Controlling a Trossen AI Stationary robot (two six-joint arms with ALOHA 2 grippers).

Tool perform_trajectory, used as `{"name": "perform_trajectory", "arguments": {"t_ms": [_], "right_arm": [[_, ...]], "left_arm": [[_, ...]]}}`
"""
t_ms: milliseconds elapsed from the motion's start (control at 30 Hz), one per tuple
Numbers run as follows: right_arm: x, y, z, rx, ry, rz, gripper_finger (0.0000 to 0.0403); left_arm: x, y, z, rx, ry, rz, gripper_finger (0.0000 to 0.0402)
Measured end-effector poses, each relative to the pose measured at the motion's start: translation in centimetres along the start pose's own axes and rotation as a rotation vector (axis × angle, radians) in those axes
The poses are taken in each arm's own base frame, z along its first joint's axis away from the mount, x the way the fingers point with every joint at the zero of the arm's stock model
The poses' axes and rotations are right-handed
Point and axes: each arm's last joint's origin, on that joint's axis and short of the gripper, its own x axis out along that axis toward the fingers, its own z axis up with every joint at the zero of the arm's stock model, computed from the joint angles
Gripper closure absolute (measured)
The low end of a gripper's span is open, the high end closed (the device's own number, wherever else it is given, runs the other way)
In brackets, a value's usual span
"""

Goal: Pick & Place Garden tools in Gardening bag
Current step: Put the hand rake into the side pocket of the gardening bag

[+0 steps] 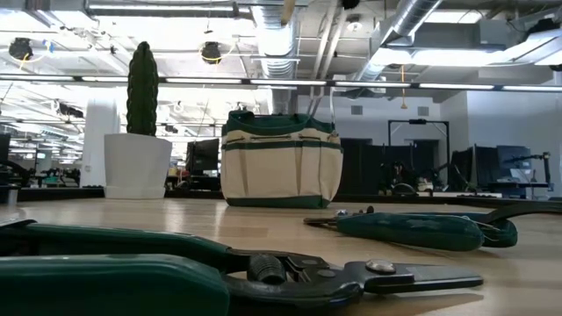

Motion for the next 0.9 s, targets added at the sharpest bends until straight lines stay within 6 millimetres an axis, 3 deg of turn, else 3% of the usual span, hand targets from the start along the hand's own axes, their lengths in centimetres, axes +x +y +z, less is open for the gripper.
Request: {"name": "perform_trajectory", "arguments": {"t_ms": [300, 567, 900], "right_arm": [[2.8, 0.1, -4.1, 0.008, 0.128, 0.046, 0.0402], [5.5, -1.2, -7.5, -0.019, 0.219, 0.046, 0.0402], [8.0, -3.3, -10.7, -0.073, 0.282, 0.023, 0.0402]], "left_arm": [[-2.8, 2.7, 2.2, -0.074, -0.041, -0.059, 0.03], [-5.4, 4.9, 3.7, -0.142, -0.075, -0.11, 0.03], [-6.1, 5.1, 3.7, -0.129, -0.07, -0.108, 0.03]]}}
